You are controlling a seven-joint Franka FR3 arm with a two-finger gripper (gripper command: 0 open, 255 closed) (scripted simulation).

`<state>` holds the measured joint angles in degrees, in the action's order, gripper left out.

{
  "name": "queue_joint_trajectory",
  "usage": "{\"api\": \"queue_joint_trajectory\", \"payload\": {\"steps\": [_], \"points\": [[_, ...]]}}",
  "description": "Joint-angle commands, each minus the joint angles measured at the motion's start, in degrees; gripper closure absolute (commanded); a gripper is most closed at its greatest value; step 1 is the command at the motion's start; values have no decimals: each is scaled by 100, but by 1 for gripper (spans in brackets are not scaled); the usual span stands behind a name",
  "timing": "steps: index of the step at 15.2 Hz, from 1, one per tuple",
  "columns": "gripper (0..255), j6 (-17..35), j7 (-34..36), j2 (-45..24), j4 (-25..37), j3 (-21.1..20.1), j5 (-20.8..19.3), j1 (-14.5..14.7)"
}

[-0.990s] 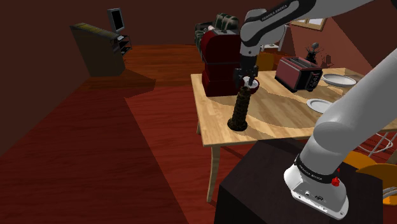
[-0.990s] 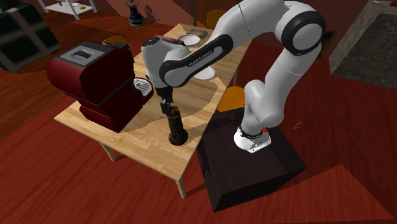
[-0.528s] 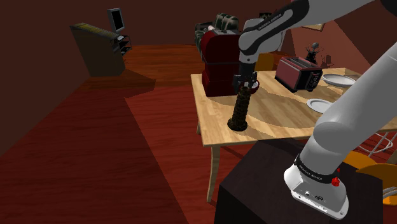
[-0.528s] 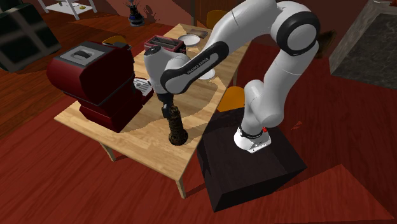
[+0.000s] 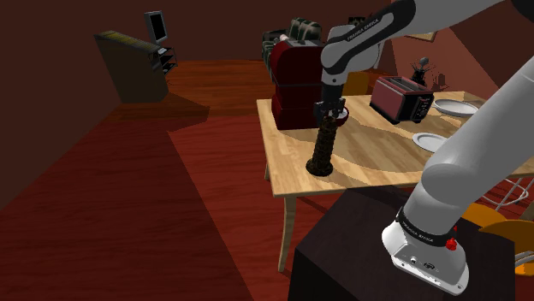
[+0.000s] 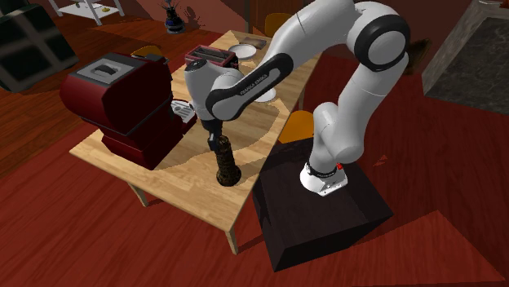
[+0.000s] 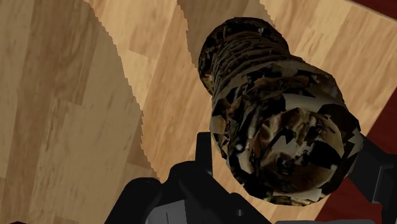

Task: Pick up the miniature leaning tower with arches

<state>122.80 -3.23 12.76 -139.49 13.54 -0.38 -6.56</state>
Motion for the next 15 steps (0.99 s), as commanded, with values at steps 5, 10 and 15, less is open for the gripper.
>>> {"api": "queue_joint_trajectory", "payload": {"steps": [5,10,15], "points": [[255,-243,27,105,126,-13,-24,-6],[255,-654,70,283,363,-39,-56,-11],[255,-1058,105,424,629,-64,-76,-13]]}}
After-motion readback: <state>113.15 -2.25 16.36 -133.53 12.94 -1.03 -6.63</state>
